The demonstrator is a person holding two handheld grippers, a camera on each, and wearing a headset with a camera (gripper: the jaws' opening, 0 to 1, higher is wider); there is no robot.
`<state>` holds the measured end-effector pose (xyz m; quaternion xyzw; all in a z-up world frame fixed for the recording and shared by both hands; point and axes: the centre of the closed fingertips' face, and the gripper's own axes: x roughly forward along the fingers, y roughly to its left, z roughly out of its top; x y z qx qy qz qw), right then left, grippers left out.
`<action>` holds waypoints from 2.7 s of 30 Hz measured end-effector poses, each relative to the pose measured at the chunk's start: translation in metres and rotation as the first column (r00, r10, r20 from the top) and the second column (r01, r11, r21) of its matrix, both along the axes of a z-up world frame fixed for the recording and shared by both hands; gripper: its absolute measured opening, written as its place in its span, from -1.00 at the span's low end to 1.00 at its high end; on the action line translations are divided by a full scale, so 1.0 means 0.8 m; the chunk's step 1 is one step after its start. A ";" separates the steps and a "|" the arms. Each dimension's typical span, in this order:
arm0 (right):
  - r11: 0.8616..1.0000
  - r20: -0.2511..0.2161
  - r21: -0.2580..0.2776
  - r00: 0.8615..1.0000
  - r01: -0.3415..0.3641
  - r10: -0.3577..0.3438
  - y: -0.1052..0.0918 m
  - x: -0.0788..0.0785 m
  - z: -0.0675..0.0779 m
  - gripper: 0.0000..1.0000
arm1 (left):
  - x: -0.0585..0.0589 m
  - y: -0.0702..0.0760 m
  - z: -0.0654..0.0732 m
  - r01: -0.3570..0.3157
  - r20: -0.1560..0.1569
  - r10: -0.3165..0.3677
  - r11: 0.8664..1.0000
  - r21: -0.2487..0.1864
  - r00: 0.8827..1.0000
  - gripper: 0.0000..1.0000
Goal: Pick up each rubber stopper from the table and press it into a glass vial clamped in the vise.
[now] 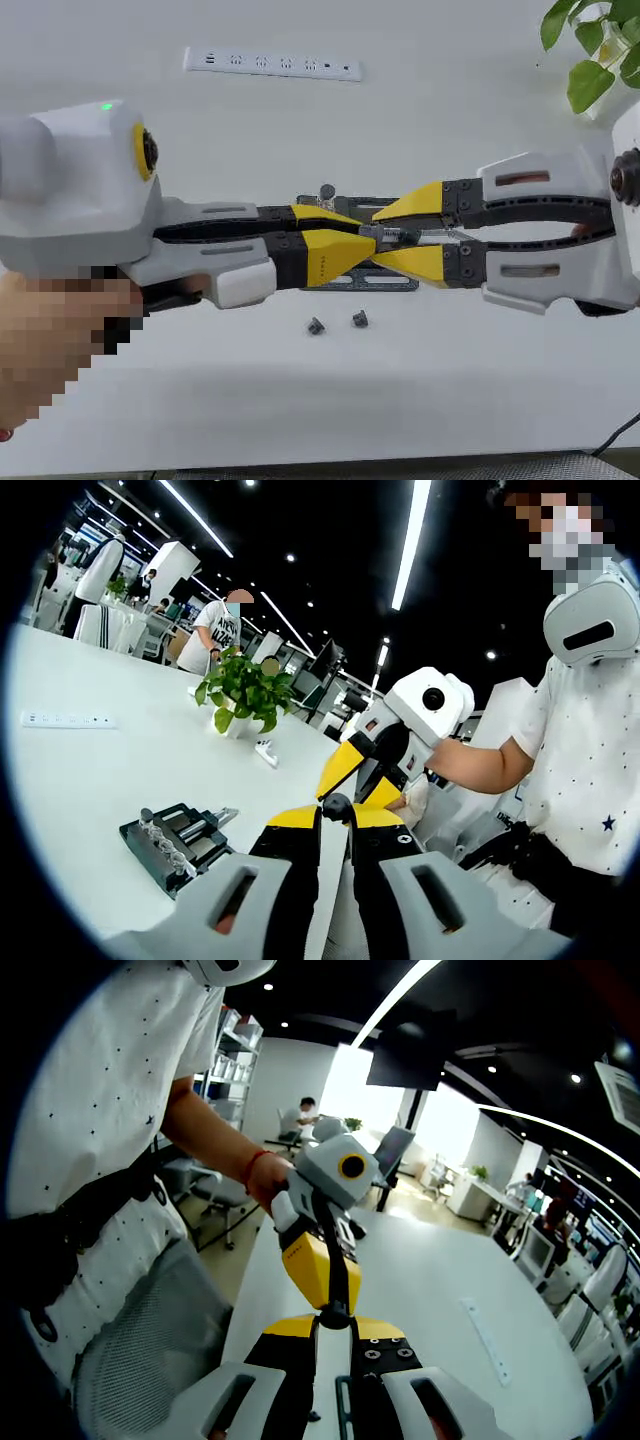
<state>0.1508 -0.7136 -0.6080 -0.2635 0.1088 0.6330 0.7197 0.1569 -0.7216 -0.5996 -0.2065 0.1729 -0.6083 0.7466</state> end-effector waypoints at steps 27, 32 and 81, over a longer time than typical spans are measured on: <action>1.000 -0.010 0.005 1.000 0.016 -0.016 0.000 0.000 0.003 -0.83 | 0.001 0.005 0.002 -0.005 0.005 0.005 1.000 -0.012 1.000 -0.91; 1.000 -0.007 0.006 1.000 0.022 -0.021 0.000 0.001 0.005 -0.83 | 0.002 0.003 0.004 -0.003 -0.003 0.003 1.000 -0.023 1.000 -0.90; 0.993 0.001 0.113 0.999 0.040 -0.041 0.005 0.007 0.042 -0.84 | 0.009 0.016 0.037 -0.004 -0.084 -0.012 0.981 -0.194 0.996 -0.90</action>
